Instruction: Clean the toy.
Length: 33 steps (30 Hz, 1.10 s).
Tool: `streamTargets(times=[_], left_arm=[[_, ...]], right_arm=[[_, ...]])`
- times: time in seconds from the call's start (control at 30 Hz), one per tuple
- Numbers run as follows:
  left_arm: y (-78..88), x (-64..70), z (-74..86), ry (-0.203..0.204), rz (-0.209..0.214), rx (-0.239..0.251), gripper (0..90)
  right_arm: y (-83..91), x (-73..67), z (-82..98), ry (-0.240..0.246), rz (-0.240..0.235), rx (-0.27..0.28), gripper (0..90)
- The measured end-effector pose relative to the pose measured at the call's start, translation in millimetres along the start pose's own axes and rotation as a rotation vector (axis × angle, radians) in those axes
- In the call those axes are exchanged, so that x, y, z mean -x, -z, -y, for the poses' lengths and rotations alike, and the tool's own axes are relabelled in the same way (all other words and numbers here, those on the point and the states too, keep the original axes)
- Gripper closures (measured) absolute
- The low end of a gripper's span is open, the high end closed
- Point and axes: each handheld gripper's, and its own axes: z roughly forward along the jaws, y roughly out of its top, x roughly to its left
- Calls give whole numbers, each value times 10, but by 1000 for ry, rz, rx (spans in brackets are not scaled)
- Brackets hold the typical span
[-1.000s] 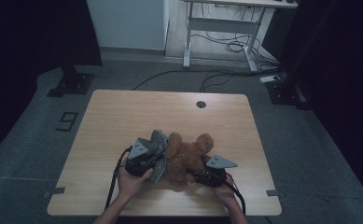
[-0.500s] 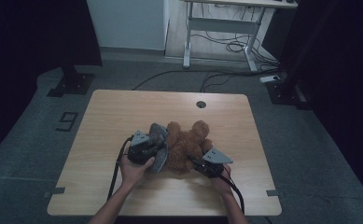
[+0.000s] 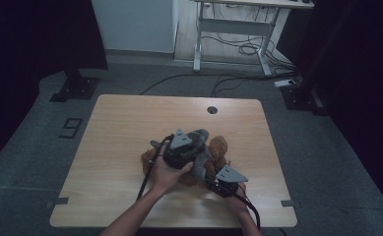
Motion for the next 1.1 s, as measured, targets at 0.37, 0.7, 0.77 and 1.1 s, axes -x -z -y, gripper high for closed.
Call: streamTargets(times=[0.37,0.7,0.77,1.1], left_arm=[[-395,-31,252,-19,-80,-132,828],[127,-297,579,3,-145,-67,833],[238,-363,626,33,-141,-42,835],[637,-518,792,92,-155,17,834]], right_arm=[[39,-16,58,33,-1,-17,587],[51,-9,64,13,-1,-22,585],[49,-6,65,8,-3,-20,585],[51,3,71,-7,-5,-19,583]])
